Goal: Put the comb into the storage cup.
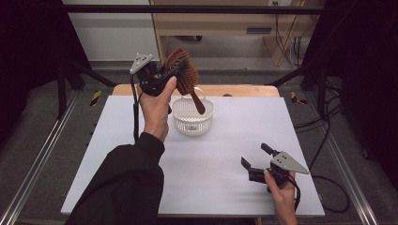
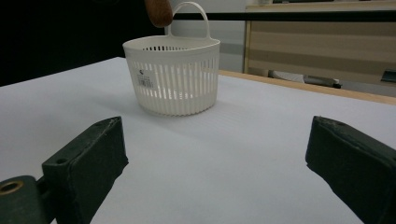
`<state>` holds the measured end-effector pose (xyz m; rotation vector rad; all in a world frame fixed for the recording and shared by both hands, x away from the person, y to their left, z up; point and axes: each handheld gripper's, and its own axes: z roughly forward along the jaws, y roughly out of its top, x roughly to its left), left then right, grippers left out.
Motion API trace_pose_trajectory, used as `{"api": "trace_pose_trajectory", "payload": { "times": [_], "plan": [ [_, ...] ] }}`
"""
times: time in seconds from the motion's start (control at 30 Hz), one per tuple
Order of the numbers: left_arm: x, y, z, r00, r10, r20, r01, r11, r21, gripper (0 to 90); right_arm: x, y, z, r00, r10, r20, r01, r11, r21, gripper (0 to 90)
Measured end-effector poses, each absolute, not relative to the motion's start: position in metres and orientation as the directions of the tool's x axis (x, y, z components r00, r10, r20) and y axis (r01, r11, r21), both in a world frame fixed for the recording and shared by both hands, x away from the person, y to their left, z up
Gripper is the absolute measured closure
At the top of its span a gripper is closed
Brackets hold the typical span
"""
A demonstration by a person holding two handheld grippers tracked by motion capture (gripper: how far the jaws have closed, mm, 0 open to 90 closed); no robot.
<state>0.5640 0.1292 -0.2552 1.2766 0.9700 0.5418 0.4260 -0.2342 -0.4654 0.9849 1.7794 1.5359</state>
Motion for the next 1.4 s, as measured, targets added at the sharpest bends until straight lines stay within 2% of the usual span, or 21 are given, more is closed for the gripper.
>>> {"api": "trace_pose_trajectory", "payload": {
  "times": [0.83, 1.4],
  "plan": [
    [0.575, 0.125, -0.273, 0.483, 0.833, -0.269, 0.152, 0.223, 0.963, 51.5, 0.425, -0.235, -0.465, -0.558, 0.829, 0.035, 0.156, 0.063, 0.986, 5.6],
    [0.575, 0.131, -0.272, 0.468, 0.844, -0.263, 0.14, 0.223, 0.965, 51.6, 0.425, -0.235, -0.465, -0.56, 0.828, 0.036, 0.151, 0.059, 0.987, 5.5]
  ]
}}
